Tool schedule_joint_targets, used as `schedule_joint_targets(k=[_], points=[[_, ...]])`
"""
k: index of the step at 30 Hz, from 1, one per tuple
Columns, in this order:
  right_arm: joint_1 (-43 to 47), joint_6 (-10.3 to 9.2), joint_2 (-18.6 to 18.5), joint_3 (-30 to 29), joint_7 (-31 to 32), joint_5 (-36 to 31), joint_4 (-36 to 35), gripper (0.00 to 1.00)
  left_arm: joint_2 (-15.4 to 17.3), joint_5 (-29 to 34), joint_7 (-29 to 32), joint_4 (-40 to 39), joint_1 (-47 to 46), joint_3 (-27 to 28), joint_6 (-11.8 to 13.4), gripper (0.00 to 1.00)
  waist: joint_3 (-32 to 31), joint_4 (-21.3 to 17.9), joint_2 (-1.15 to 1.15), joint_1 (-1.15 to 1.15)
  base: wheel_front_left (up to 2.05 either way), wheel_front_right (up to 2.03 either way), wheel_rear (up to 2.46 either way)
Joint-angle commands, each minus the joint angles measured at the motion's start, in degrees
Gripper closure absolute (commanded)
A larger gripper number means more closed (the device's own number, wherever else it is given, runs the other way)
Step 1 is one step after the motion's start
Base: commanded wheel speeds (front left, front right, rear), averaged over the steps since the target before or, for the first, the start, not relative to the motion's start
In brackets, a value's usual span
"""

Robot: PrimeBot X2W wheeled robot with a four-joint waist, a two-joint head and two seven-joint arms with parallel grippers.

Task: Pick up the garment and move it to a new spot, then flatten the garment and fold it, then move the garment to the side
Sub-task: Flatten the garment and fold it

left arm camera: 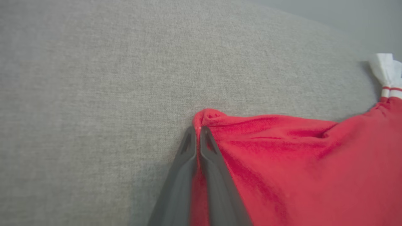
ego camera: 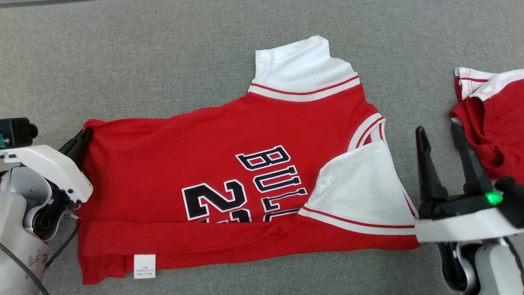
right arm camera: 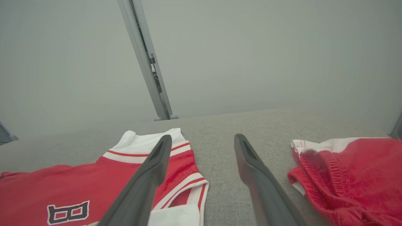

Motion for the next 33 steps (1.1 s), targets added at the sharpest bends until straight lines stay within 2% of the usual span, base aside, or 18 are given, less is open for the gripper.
schedule_joint_targets(k=[1, 6, 11, 12, 18, 20, 28, 29, 31, 33], points=[[-1.4, 0.02, -0.3, -0.4, -0.6, 0.4, 0.1, 0.00, -0.3, -0.1, 0.3, 0.6, -0.2, -0.7, 0.1, 1.00, 0.1, 0.0, 0.00, 0.00, 0.00, 0.00, 0.00], [-9.2, 0.02, -1.7, -1.6, 1.0, 2.2, 2.9, 0.00, 0.4, -0.1, -1.0, -1.4, -1.4, -2.3, 0.0, 1.00, 0.6, 0.8, 0.00, 0.00, 0.00, 0.00, 0.00], [-20.0, 0.03, -6.3, -0.9, 5.1, 5.7, 12.6, 0.00, -1.0, 1.1, -2.4, -4.2, -3.8, -4.5, 0.0, 1.00, 1.8, 4.1, 0.00, 0.00, 0.00, 0.00, 0.00], [-26.2, 0.03, -9.4, 0.3, 7.5, 7.6, 19.5, 0.00, -2.7, 2.0, -2.7, -5.5, -6.3, -6.9, 0.0, 1.00, 2.6, 7.5, 0.00, 0.00, 0.00, 0.00, 0.00], [-36.9, 0.06, -14.2, 6.3, 13.2, 10.0, 31.2, 0.00, -5.6, 2.8, -3.4, -6.6, -11.1, -11.6, 0.0, 1.00, 4.7, 12.5, 0.00, 0.00, 0.00, 0.00, 0.00], [-41.1, 0.06, -15.5, 10.6, 16.3, 11.1, 35.7, 0.00, -6.4, 2.3, -4.1, -6.4, -12.9, -13.8, 0.0, 1.00, 5.5, 13.9, 0.00, 0.00, 0.00, 0.00, 0.00], [-48.7, 0.02, -18.3, 21.4, 24.2, 14.3, 44.6, 0.00, -7.7, -0.4, -7.3, -4.0, -15.6, -18.6, 0.0, 1.00, 7.0, 15.9, 0.00, 0.00, 0.00, 0.00, 0.00], [-49.4, 0.02, -18.6, 22.0, 24.3, 14.8, 45.1, 0.23, -7.8, -0.8, -7.6, -3.6, -15.8, -18.9, 0.0, 1.00, 7.1, 16.0, 0.00, 0.00, 0.00, 0.00, 0.00], [-50.1, 0.01, -18.9, 23.7, 25.1, 16.2, 45.8, 1.00, -7.8, -1.6, -8.5, -3.0, -16.3, -19.5, 0.0, 1.00, 7.2, 16.3, 0.00, 0.00, 0.00, 0.00, 0.00], [-51.0, 0.01, -19.7, 25.0, 23.6, 18.3, 45.5, 1.00, -7.4, -3.0, -10.1, -2.3, -16.6, -20.1, 0.0, 1.00, 7.0, 16.3, 0.00, 0.00, 0.00, 0.00, 0.00]])
